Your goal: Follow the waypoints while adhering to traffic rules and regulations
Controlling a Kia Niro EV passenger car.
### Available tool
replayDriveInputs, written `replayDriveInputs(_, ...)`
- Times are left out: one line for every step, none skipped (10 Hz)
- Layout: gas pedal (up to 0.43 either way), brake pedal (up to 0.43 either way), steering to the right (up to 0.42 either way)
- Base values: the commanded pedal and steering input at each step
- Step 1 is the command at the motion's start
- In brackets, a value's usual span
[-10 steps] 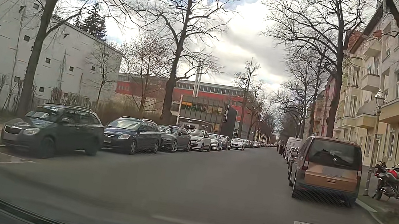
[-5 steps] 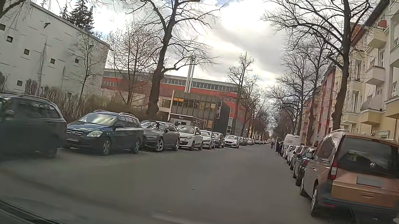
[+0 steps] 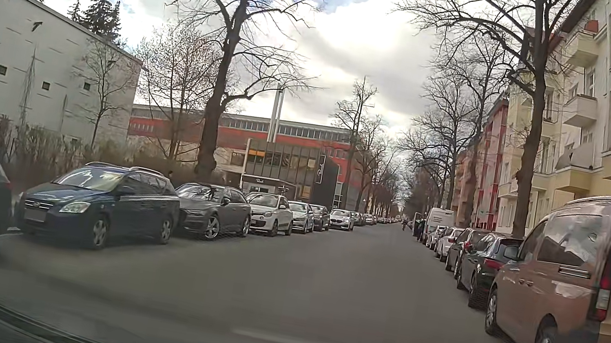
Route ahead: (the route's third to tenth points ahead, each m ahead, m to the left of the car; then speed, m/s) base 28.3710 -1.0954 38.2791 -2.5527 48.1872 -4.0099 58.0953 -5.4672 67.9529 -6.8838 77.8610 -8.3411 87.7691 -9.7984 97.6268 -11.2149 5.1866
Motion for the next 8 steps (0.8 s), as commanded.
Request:
replayDriveInputs(0.039, 0.03, 0.059)
replayDriveInputs(0.039, 0.03, 0.06)
replayDriveInputs(0.039, 0.03, 0.063)
replayDriveInputs(0.039, 0.03, 0.066)
replayDriveInputs(0.039, 0.024, 0.068)
replayDriveInputs(0.039, 0.03, 0.071)
replayDriveInputs(0.039, 0.03, 0.079)
replayDriveInputs(0.039, 0.024, 0.081)
